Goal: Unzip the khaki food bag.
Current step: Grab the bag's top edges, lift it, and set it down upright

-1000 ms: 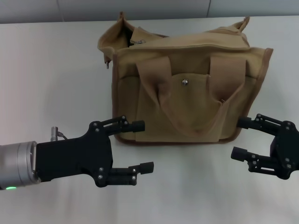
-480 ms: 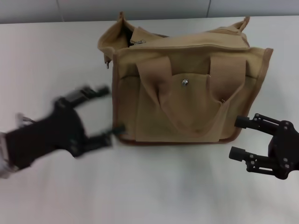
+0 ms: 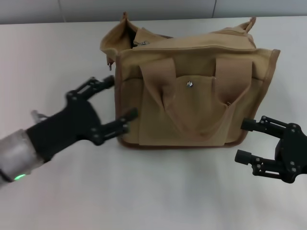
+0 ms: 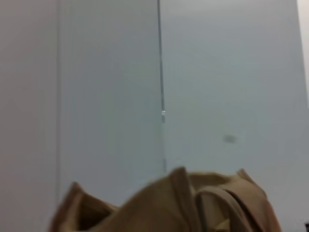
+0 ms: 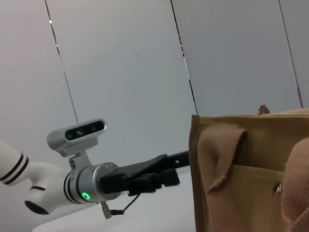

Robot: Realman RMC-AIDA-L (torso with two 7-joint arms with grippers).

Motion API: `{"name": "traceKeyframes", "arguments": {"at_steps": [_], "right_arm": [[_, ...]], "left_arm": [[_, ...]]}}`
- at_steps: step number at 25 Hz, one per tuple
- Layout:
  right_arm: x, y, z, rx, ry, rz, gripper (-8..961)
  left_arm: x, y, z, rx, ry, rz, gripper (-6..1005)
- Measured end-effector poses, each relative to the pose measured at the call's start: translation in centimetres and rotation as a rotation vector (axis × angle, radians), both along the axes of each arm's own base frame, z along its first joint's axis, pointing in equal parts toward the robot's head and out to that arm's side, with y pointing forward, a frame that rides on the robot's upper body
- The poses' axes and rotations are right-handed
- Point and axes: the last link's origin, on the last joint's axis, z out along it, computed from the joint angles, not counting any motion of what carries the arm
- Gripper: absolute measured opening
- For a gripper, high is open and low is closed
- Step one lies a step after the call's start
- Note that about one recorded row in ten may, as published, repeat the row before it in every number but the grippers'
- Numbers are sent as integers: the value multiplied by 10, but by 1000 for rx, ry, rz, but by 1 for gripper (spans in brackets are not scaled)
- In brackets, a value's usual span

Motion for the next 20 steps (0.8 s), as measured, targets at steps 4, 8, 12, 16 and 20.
{"name": "traceKeyframes", "arguments": {"at_steps": [4,8,12,16,20], "right_arm": [[1,0,-1,1,-4,-4,793],[1,0,-1,1,-7,-7,792],[2,0,-2,3,-9,-16,792],[2,0,2,31,15,-23,792],[2,2,13,114,68,-44,791]], "left_arm": [[10,15,-17,-25,30,17,828],[12,31,-21,23,14,96,826],[11,34,-21,57,21,111,798],[12,35,-21,83,34,89,694],[16,35,-16,111,9,73,568]]}}
